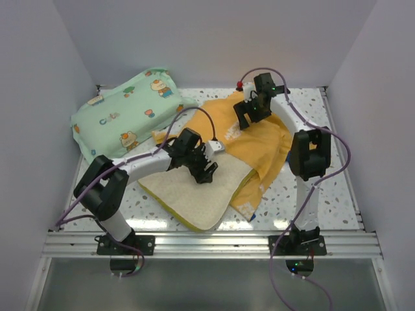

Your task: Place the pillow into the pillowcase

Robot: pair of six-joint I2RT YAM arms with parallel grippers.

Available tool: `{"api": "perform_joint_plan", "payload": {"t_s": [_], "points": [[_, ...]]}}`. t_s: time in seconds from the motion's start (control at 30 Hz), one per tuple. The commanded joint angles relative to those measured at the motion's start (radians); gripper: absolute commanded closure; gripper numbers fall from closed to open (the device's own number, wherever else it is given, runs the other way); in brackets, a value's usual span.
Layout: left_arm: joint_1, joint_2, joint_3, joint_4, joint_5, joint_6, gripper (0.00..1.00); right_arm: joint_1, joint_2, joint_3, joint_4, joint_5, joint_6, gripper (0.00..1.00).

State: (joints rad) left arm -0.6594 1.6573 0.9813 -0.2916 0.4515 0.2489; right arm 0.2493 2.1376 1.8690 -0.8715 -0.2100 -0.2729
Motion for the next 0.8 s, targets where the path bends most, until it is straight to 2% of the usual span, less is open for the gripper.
{"api": "perform_joint_plan", "payload": {"t_s": [0.0,0.03,0.07,0.17,0.23,0.27,0.33,0.37,0.4,0.47,0.57,0.6,0.63,0.77], "points": [[0.035,-0.011,0.094,0.1,-0.03,-0.045,0.25,0.002,-0.04,0.137,0.036,0.009,0.018,0.14],[0.038,-0.03,0.099,0.08,-0.034,-0.021,0.22,-0.005,-0.073,0.112,0.034,0.001,0.024,0.14],[0.04,-0.05,0.094,0.063,-0.045,-0.014,0.2,-0.008,-0.175,0.069,0.037,-0.003,0.024,0.14],[0.032,-0.163,0.053,0.04,-0.056,-0.04,0.1,-0.019,-0.395,-0.239,0.071,-0.002,0.031,0.14],[0.006,-0.188,0.037,0.039,-0.06,-0.075,0.05,-0.025,-0.493,-0.359,0.052,-0.005,0.018,0.14],[-0.008,-0.194,0.039,0.032,-0.063,-0.091,0.03,-0.03,-0.569,-0.472,0.04,-0.005,0.015,0.14],[-0.035,-0.192,0.046,0.032,-0.021,-0.134,0.0,-0.041,-0.622,-0.568,-0.001,-0.011,0.018,0.14],[-0.045,-0.185,0.045,0.055,-0.002,-0.149,0.0,-0.045,-0.642,-0.637,-0.018,-0.02,0.018,0.13],[-0.083,-0.177,0.046,0.066,-0.075,-0.177,0.0,-0.047,-0.663,-0.663,-0.046,-0.025,0.02,0.12],[-0.112,-0.147,0.059,0.071,-0.112,-0.218,0.0,-0.047,-0.677,-0.741,-0.041,-0.035,0.035,0.1],[-0.14,-0.13,0.048,0.126,-0.217,-0.361,0.0,-0.045,-0.653,-0.819,0.005,-0.057,0.092,0.03],[-0.144,-0.128,0.037,0.137,-0.233,-0.402,0.0,-0.047,-0.627,-0.838,0.067,-0.055,0.145,0.01],[-0.154,-0.134,0.027,0.155,-0.256,-0.421,0.0,-0.047,-0.607,-0.826,0.039,-0.075,0.147,0.01],[-0.207,-0.14,-0.012,0.21,-0.339,-0.467,0.0,-0.048,-0.539,-0.846,0.131,-0.095,0.251,0.05]]}}
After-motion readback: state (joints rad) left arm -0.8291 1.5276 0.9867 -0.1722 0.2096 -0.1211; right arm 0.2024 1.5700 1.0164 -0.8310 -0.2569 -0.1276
